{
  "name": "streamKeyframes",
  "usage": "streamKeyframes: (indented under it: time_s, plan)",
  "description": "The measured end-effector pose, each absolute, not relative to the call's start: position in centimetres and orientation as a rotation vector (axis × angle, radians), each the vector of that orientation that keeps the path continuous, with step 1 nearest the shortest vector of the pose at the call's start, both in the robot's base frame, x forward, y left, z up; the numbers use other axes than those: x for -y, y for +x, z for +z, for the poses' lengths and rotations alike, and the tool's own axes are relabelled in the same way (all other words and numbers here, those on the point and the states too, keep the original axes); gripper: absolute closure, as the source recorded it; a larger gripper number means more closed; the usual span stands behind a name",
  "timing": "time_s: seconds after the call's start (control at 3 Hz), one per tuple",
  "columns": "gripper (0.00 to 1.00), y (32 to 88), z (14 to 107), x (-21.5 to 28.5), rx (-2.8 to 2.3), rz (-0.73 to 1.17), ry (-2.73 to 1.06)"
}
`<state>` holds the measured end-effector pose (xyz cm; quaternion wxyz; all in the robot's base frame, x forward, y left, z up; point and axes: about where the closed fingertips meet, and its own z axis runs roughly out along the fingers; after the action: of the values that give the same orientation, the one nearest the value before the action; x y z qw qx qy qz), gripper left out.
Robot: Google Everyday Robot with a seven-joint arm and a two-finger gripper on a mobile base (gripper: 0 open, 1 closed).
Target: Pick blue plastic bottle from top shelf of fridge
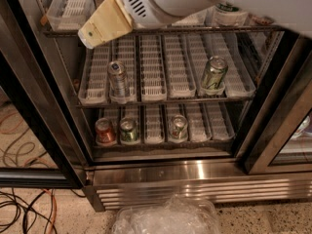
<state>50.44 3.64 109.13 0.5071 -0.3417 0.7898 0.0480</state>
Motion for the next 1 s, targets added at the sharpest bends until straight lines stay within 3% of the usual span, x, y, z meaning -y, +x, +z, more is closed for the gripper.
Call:
streamKeyframes:
  time_s: [1.0]
  plan:
    - [0.00,50.92,109.51,-4.17,-1.894,0.137,-0.749]
